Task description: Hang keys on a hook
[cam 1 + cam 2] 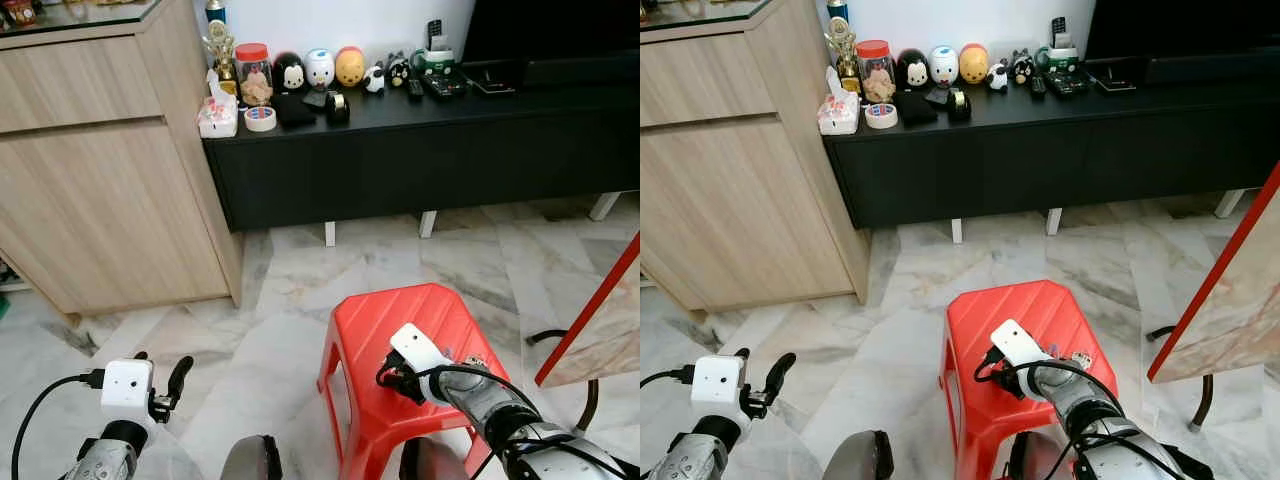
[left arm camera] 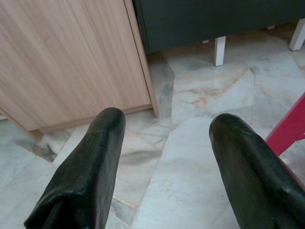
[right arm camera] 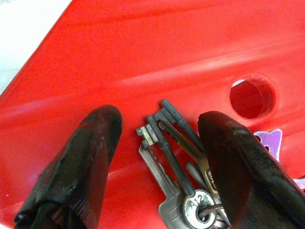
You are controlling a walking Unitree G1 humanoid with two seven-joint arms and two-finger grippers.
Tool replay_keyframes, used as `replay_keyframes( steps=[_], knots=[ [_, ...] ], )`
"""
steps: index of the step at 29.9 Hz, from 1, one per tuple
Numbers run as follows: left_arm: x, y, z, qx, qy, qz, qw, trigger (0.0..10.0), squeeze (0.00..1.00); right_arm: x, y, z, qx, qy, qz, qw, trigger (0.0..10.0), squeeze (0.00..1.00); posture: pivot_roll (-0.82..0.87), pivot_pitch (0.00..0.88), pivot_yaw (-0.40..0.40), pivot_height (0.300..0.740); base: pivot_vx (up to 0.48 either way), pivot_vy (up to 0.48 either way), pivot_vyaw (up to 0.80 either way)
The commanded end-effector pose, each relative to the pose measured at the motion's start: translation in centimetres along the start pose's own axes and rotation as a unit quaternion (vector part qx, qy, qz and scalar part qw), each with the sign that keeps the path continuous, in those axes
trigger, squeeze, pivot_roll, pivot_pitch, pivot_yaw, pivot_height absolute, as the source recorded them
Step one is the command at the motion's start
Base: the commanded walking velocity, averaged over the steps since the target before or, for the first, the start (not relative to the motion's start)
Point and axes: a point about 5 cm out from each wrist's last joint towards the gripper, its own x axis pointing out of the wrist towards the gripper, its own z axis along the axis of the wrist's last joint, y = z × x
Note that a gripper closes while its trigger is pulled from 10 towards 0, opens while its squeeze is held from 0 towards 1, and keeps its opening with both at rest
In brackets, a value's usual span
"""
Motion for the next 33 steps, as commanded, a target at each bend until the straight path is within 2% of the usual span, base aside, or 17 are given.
replay_keyframes(
  steps=[1, 10, 11, 12, 33],
  knots=[
    [0.0, 0.4, 0.3, 0.015, 0.003, -0.004, 1.0, 10.0, 0.0, 0.2, 0.7, -1.2, 0.008, 0.024, 0.006, 1.0, 10.0, 0.0, 0.2, 0.006, 0.051, 0.591, 0.0, 0.0, 0.0],
    [-0.1, 0.4, 0.5, 0.016, 0.006, -0.007, 1.0, 10.0, 0.0, -0.1, 0.3, -2.9, 0.018, 0.053, -0.021, 0.998, 10.0, 0.0, 0.2, 0.019, 0.055, 0.591, 0.0, 0.0, 0.0],
    [-0.1, 0.4, 0.5, 0.016, 0.007, -0.006, 1.0, 10.0, 0.0, -0.1, 0.4, -3.1, 0.02, 0.056, -0.02, 0.998, 9.2, 0.0, 0.2, 0.021, 0.057, 0.591, 0.0, 0.0, 0.0],
    [-0.1, 0.5, 0.5, 0.016, 0.008, -0.006, 1.0, 10.0, 0.0, -0.1, 0.5, -3.3, 0.023, 0.06, -0.019, 0.998, 0.0, 0.0, 0.21, 0.022, 0.058, 0.591, 0.0, 0.0, 0.0],
    [0.2, 0.3, 0.6, 0.013, 0.011, -0.005, 1.0, 10.0, 0.0, 0.2, 1.3, -3.5, 0.038, 0.056, -0.015, 0.998, 0.0, 0.0, 0.19, 0.02, 0.051, 0.591, 0.0, 0.0, 0.0]
  ],
)
